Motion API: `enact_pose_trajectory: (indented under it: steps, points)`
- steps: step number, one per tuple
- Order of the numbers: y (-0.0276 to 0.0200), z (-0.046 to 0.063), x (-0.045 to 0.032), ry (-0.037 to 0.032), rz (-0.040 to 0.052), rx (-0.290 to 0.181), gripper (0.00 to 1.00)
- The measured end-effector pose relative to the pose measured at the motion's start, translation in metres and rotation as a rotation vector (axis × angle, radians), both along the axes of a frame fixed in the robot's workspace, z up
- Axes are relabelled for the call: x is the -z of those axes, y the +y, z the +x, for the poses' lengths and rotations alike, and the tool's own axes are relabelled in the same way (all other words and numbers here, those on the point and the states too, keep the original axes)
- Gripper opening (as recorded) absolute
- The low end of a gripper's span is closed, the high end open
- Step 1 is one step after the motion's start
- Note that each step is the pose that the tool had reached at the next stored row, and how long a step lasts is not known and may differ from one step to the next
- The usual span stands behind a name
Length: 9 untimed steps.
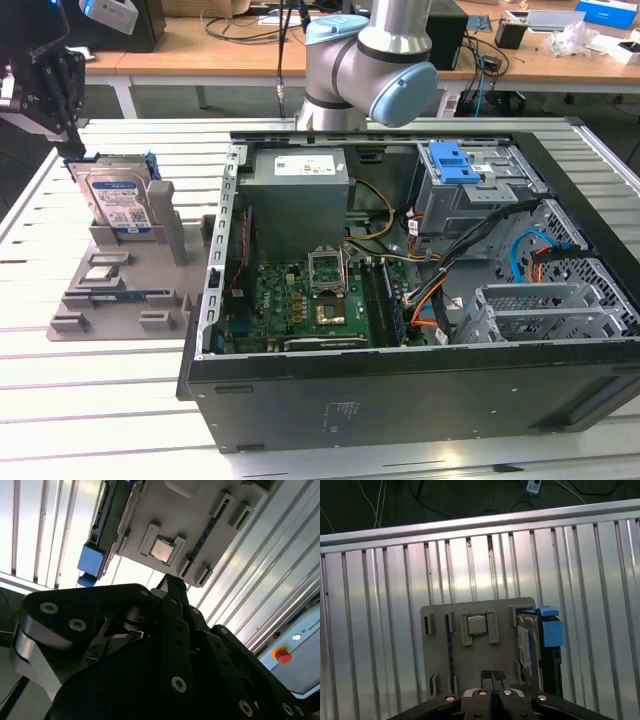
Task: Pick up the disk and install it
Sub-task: 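Pick up the disk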
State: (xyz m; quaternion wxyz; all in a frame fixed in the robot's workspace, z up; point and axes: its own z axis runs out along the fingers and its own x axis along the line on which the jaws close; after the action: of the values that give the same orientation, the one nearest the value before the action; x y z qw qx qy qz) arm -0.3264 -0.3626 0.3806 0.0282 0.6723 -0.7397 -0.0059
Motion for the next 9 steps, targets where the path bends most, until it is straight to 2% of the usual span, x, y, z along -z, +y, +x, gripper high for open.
enact_pose_trajectory:
  steps: [1,2,9]
  points:
    - [0.0000,0.0001,0.0000,0.0000,0.0001,-0.029,0.11]
    - [0.0001,0.0000,0.0001,-0.0004,0.0249,-0.037,0.11]
    - [0.0000,0.0001,0.0000,-0.0003,0.0248,-0.038,0.11]
